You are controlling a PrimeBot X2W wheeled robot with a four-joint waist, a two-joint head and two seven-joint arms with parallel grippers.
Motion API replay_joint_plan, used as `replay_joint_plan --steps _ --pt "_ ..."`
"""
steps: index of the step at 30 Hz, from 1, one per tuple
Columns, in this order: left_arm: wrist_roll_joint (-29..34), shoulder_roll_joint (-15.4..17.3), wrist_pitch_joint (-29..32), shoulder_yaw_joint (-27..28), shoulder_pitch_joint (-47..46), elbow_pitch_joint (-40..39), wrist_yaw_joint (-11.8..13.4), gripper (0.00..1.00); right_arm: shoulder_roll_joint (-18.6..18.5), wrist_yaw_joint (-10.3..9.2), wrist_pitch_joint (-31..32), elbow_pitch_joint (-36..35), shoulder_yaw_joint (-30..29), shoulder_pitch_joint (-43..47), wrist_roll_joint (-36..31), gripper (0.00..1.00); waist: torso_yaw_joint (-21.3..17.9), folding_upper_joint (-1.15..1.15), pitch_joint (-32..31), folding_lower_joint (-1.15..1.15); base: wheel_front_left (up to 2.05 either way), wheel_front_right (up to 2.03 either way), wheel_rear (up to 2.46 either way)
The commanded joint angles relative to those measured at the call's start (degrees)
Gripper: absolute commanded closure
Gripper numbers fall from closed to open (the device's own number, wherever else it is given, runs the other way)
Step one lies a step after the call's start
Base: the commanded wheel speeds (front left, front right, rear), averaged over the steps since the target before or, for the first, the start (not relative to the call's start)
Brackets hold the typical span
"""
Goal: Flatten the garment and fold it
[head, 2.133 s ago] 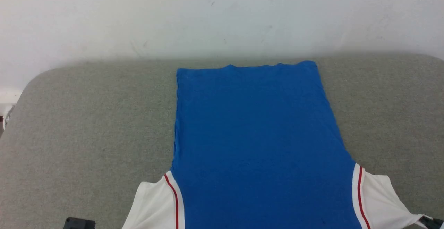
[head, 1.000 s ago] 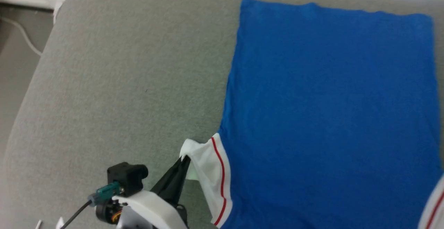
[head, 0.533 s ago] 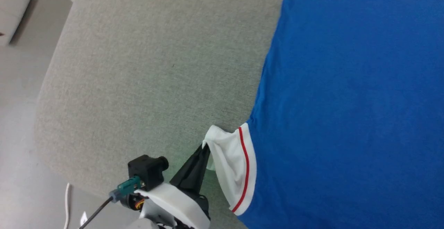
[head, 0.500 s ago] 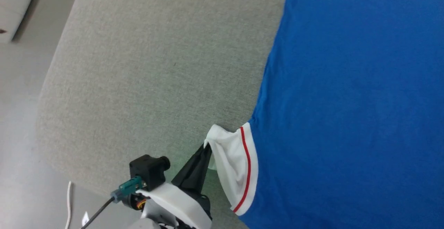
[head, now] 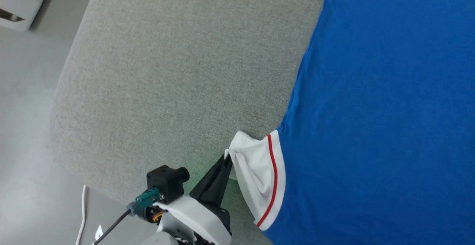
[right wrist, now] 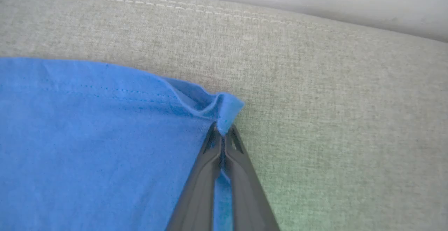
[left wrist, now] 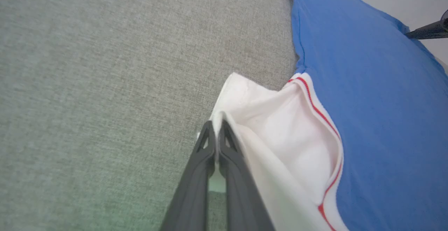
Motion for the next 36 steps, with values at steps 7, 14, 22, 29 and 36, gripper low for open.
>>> replay_joint_plan --steps 7,14,22,29,36 --pt "-0.7 1.4 0.2 0.6 1.0 2.2 0.4 1.00 3.2 -0.05 0.0 4.8 1.5 8.4 1.2 1.00 -5.5 0.00 -8.1 0.00 0.00 0.00 0.00" --pt "-2.3 3.2 0.5 1.8 4.3 3.1 2.1 1.00 3.7 -0.05 -1.6 0.1 7.3 19.0 8.4 1.00 -11.5 0.00 -15.6 0.00 0.00 0.00 0.00" --pt "-4.0 4.4 0.7 2.5 7.7 4.3 3.3 1.00 3.6 -0.05 -2.6 -10.4 9.2 33.7 16.2 1.00 -16.9 0.00 -22.2 0.00 0.00 0.00 0.00" --pt "-5.3 5.5 0.7 2.8 10.8 4.9 4.0 1.00 4.7 -0.05 -0.8 -23.2 5.2 47.7 19.5 1.00 -19.3 0.00 -25.8 0.00 0.00 0.00 0.00" --pt "-6.3 5.7 0.4 3.1 12.7 5.0 4.3 1.00 10.1 -0.05 2.4 -36.3 -2.2 61.9 19.1 1.00 -19.9 0.00 -27.7 0.00 0.00 0.00 0.00"
